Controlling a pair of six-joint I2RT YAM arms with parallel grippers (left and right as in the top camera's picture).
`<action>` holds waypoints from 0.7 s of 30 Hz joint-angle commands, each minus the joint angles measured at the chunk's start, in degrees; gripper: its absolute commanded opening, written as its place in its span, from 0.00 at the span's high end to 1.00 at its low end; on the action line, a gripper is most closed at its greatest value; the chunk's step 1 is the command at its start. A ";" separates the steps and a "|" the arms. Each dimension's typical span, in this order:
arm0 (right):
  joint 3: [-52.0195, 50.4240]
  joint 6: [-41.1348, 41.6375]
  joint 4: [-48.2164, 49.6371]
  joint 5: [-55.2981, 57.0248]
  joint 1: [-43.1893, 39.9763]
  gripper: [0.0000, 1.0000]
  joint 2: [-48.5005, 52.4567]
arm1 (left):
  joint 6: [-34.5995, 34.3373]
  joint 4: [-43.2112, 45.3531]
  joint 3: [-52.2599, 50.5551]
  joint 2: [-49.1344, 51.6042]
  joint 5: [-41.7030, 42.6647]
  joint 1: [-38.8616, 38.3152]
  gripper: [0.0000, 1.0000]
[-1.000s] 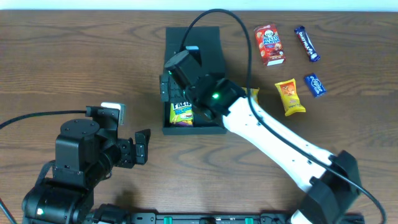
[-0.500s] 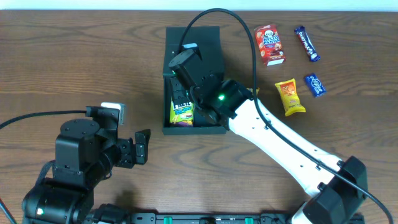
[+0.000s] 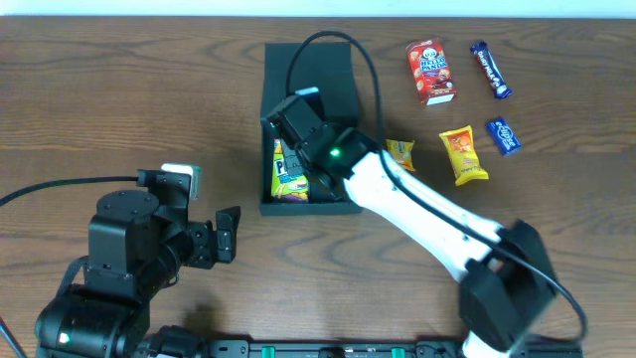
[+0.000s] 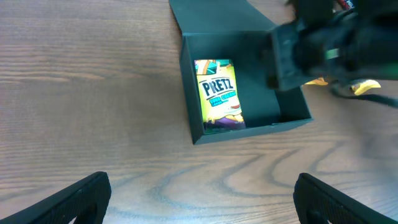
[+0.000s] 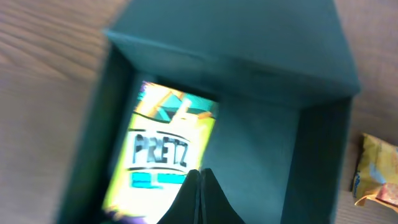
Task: Pack container
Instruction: 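Lower the Pretz box into the black box and release it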
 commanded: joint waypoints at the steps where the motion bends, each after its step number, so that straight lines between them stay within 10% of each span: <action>1: -0.59 -0.42 -0.15 1.38 -1.01 0.98 3.61 | 0.44 -0.13 0.20 -0.02 0.22 0.07 0.05; 21: -0.59 -0.20 3.19 -3.41 -3.52 0.99 13.16 | 0.44 -0.15 0.20 -0.02 0.20 0.07 0.05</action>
